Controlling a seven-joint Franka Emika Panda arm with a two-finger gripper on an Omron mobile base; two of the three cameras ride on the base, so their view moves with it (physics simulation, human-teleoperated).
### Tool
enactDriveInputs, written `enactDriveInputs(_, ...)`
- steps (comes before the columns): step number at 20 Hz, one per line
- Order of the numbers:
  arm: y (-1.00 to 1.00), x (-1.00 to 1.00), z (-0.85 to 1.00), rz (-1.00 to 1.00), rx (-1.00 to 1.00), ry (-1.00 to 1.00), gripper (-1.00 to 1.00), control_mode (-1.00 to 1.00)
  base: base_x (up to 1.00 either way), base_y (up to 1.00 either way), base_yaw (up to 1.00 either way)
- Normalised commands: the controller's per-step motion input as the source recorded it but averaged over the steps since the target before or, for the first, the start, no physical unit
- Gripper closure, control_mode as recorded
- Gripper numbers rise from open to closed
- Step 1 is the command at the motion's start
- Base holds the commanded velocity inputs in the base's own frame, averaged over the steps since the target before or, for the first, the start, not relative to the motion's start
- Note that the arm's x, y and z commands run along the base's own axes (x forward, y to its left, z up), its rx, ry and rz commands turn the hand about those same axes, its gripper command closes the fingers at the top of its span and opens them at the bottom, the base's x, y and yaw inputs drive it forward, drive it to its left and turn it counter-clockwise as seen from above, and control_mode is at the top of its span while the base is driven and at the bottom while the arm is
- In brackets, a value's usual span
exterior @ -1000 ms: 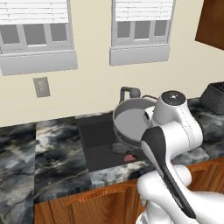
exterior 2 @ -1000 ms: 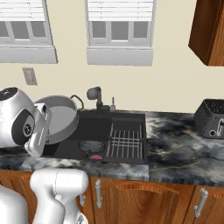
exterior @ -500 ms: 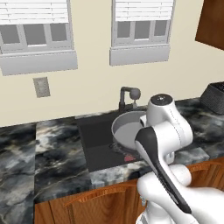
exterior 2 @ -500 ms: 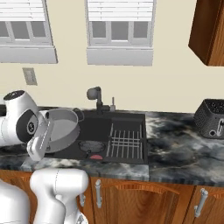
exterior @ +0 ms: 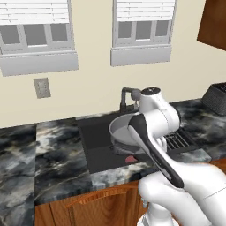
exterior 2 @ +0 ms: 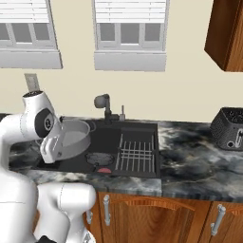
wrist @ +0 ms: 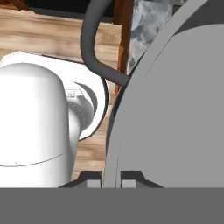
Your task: Move the pot and pan from the stove into the sink.
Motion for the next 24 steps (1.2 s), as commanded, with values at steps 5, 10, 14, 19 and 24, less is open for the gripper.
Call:
enactDriveInputs(5, 0.14, 0.55, -0.22, -0.07, 0.00, 0.11, 1.00, -1.00, 0.00, 0.00, 0.00)
enactDriveInputs(10, 0.16, 0.27, -0.33, -0.11, 0.00, 0.04, 1.00, -1.00, 0.00, 0.00, 0.00)
enactDriveInputs(14, 0.17, 0.30, -0.24, -0.09, -0.01, 0.01, 1.00, -1.00, 0.00, 0.00, 0.00)
enactDriveInputs(19, 0.16, 0.37, -0.20, -0.08, 0.00, 0.01, 1.00, -1.00, 0.00, 0.00, 0.00)
enactDriveInputs(24, 0.05, 0.28, -0.27, -0.04, 0.00, 0.08, 1.00, -1.00, 0.00, 0.00, 0.00)
